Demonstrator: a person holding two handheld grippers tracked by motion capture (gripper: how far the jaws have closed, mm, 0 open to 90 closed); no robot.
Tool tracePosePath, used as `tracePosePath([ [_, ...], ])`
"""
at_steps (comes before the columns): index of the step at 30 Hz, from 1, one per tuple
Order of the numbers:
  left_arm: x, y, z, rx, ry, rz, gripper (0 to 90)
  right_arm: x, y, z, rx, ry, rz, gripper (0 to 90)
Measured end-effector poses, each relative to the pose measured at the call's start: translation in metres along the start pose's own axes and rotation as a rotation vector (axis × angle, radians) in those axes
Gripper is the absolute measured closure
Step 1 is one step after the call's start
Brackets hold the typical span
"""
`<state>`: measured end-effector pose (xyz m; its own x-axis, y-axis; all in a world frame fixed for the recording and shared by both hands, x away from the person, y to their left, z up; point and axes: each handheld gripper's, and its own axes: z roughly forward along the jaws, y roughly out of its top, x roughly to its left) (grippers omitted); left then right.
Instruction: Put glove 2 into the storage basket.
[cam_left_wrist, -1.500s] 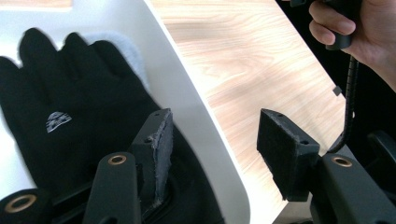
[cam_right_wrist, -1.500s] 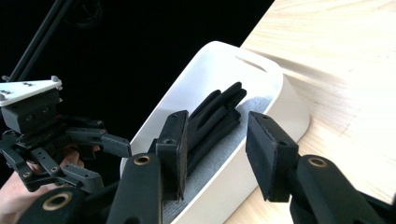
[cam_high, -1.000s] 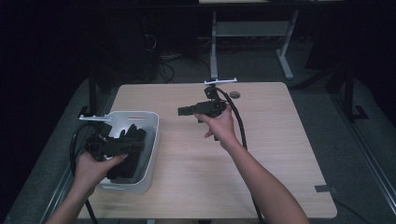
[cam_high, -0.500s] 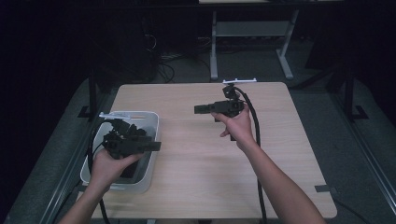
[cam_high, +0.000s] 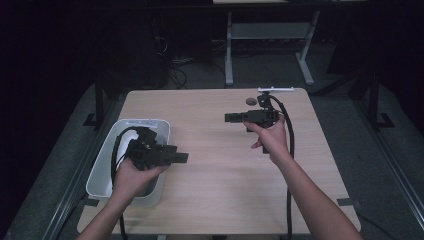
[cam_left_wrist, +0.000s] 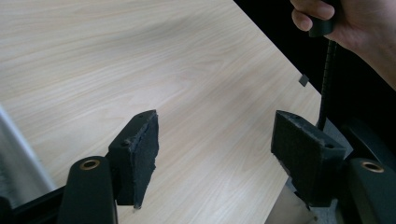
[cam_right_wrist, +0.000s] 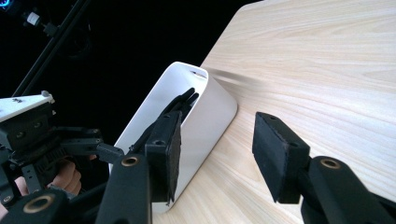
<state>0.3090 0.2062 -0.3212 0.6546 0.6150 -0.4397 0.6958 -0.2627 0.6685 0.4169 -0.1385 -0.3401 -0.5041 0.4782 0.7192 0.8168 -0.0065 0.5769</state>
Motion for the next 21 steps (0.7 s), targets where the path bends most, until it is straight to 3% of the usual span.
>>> tracePosePath([
  [21, -0.028, 0.008, 0.034, 0.039, -0.031, 0.056, 27.9, -0.025, -0.02, -0.037, -0.04, -0.018, 0.047, 48.2],
])
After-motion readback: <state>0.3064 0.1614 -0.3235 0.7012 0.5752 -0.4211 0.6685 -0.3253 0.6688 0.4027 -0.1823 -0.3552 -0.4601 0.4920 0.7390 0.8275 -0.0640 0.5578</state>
